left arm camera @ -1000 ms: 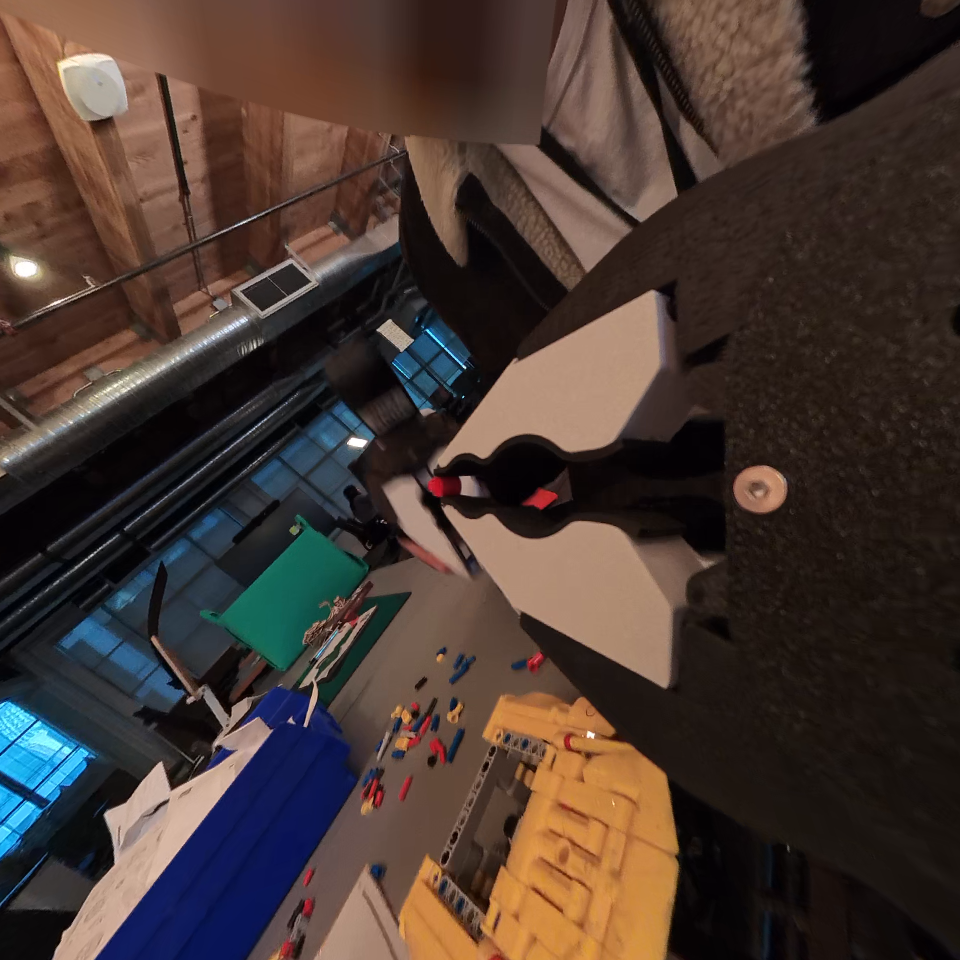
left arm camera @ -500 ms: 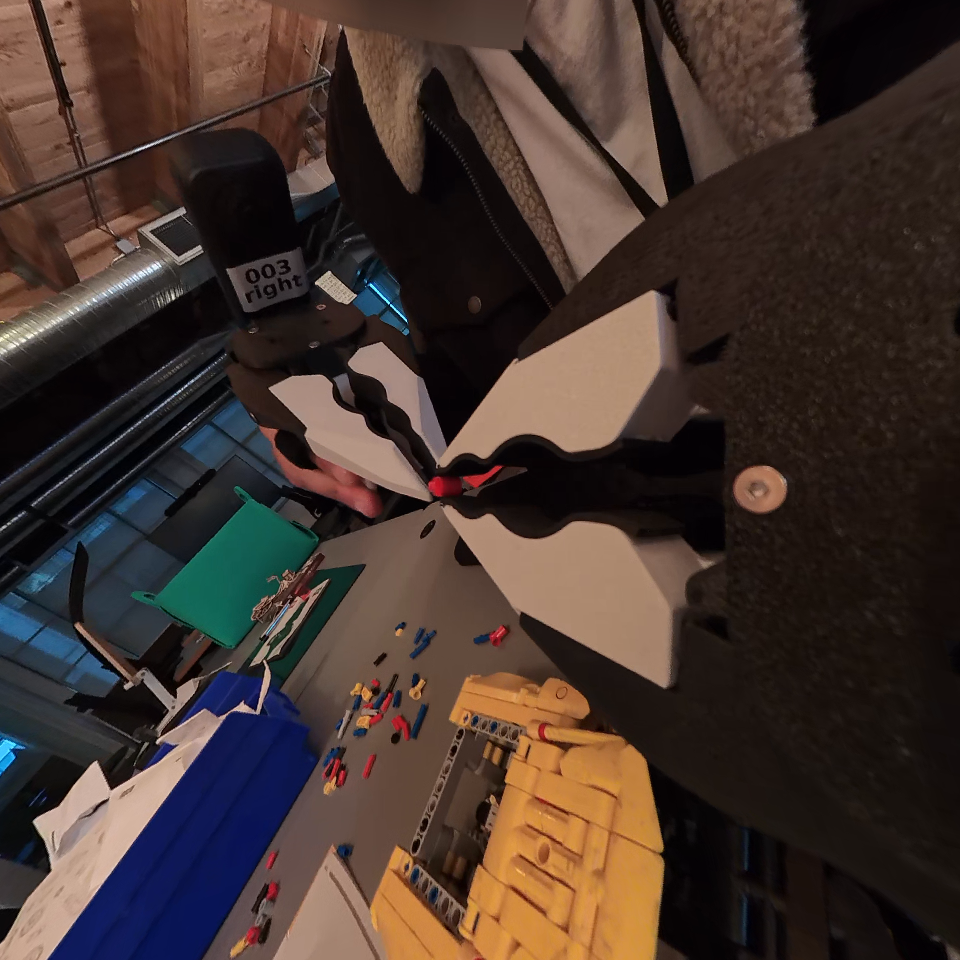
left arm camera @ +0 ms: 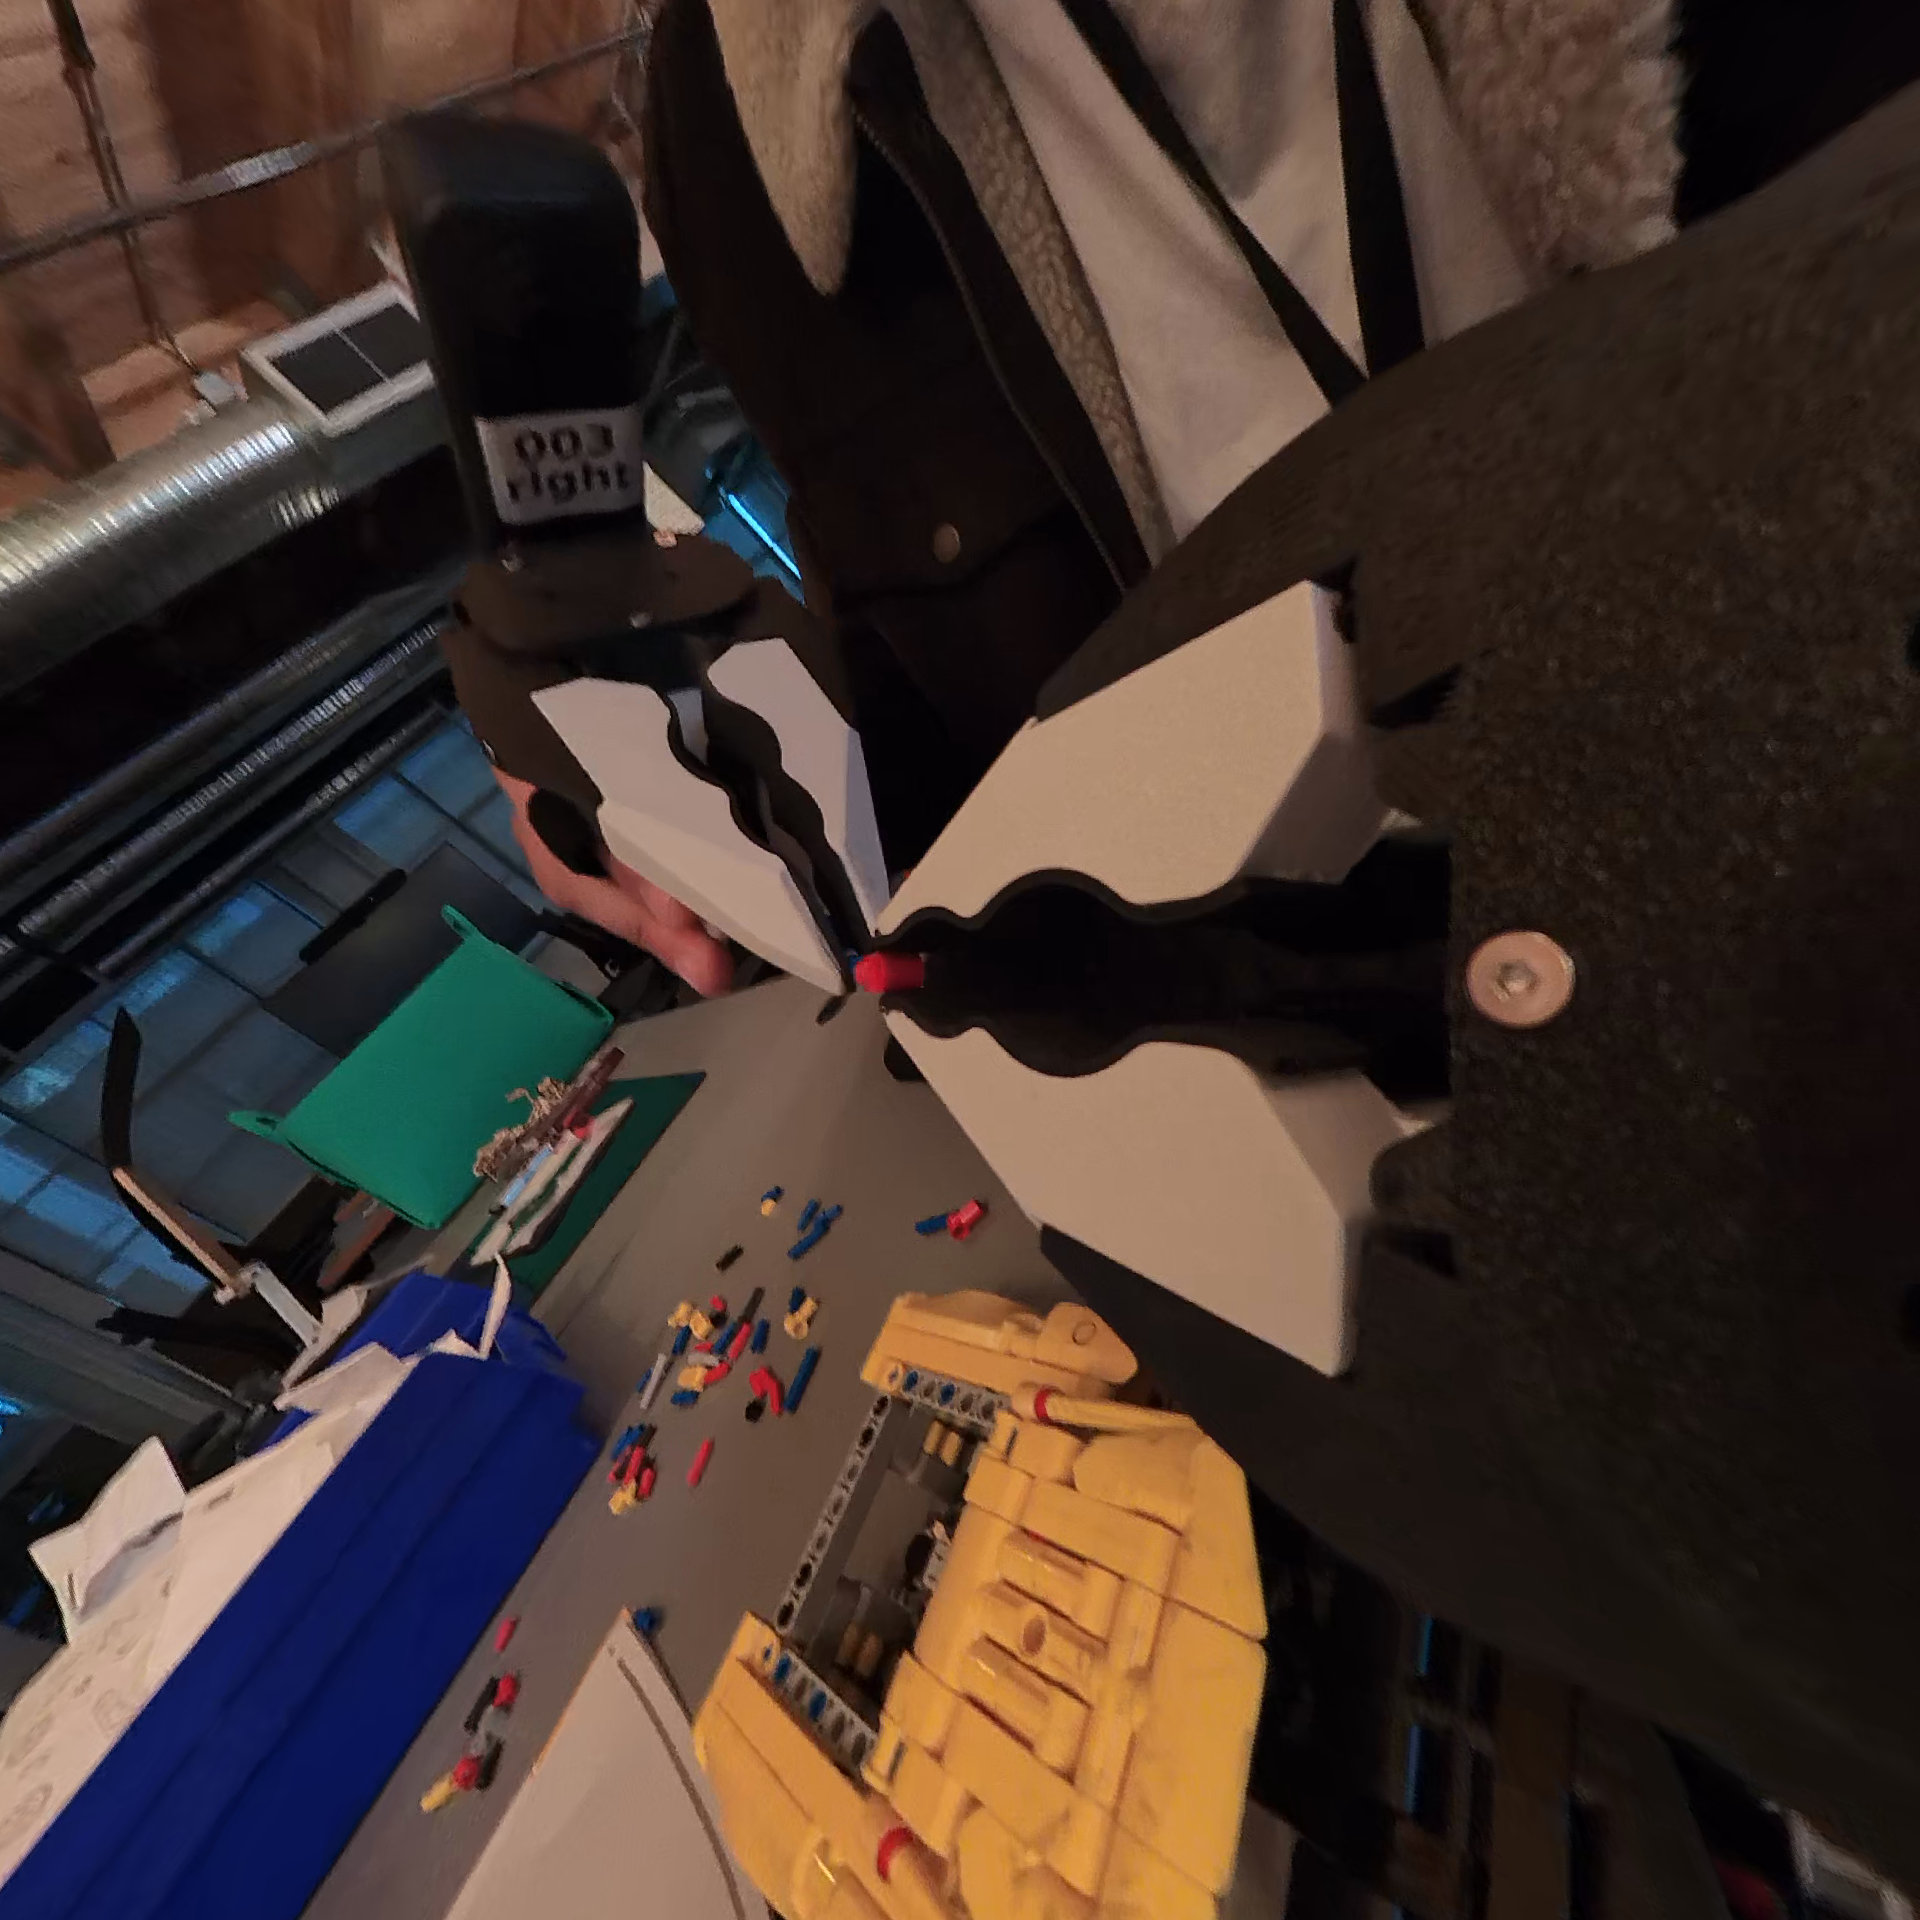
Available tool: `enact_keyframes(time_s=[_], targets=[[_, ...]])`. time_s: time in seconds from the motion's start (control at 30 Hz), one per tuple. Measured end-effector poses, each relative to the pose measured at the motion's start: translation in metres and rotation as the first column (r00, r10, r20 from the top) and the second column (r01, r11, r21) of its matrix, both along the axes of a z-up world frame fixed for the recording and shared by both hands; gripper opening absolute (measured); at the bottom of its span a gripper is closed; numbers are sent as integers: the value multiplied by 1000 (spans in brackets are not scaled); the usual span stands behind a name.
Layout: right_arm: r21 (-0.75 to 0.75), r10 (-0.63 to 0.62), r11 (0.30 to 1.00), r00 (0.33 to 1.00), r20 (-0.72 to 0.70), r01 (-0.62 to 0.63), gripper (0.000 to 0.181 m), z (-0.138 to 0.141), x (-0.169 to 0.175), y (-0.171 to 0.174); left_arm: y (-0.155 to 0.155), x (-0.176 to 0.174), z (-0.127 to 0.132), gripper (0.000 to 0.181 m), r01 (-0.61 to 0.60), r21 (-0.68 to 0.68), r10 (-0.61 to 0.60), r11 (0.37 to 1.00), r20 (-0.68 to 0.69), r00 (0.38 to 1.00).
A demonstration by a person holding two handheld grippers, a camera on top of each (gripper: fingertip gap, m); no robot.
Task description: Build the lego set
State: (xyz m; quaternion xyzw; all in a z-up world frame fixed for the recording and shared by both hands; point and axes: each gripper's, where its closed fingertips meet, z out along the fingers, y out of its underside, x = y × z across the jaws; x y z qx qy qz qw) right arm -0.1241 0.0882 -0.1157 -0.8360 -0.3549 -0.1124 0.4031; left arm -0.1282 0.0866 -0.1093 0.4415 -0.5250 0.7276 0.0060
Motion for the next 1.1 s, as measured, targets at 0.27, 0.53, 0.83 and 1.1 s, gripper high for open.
enact_keyframes(time_s=[0.27,0.53,0.83,1.1], targets=[[-46,57,997,998,-4,-57,2,-11,-3,-2,-4,-4,-13,6,37,74,-34,997,-40,999],[-75,147,984,974,-175,-162,3,-12,-13,-14,-20,-11,-14,6,110,106,-108,988,-20,994],[213,204,969,882,-425,-122,13,26,-20,-14,-20,-22,20,7,152,-14,-149,988,114,982],[317,277,943,759,-590,-98,4,29,-31,-20,-23,-29,24,7,173,13,-173,985,157,972]])
